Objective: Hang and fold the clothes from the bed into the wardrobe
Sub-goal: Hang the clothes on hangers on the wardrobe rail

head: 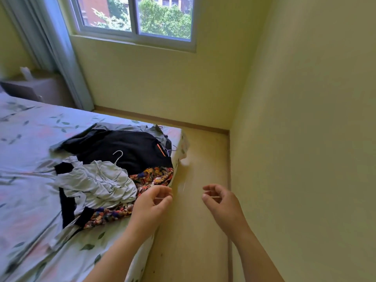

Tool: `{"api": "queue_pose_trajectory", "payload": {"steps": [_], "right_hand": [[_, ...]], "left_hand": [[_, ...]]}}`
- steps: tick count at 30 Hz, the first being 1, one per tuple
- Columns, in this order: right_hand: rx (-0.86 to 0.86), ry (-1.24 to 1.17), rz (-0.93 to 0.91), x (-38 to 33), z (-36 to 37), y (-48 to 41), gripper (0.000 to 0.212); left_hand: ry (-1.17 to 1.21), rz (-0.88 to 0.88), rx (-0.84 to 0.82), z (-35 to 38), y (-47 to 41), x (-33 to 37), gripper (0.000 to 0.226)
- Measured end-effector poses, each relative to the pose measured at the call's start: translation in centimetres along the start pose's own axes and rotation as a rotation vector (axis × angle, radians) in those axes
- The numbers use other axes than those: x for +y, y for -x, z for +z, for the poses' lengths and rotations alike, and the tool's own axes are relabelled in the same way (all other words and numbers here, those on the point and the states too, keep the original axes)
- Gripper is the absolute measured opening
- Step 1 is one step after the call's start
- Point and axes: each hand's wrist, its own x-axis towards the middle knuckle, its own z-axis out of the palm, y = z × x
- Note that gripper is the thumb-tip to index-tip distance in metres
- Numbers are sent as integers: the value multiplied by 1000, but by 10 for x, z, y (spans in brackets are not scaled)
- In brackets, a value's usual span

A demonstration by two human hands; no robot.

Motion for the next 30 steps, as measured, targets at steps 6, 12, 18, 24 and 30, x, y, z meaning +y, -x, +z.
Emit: {"api": "queue_pose_trajectory", "payload": {"steps": [6, 12, 18, 24, 30], "right_hand": [[-153, 32, -98, -7, -22, -87, 12], [-302, 48, -117, -5, -8, -154, 11], [-375, 92, -132, -11, 29, -227, 13], [-435, 138, -115, -30, 70, -295, 12], [-473, 145, -84, -31, 110, -352, 13]], "left_hand": [[2, -49, 137, 26, -45, 16, 15], [7, -151, 248, 29, -84, 4, 14], [64, -201, 322, 10, -150, -18, 15], [88, -216, 356, -22, -218, -37, 16], [93, -262, 372, -44, -277, -48, 17]]}}
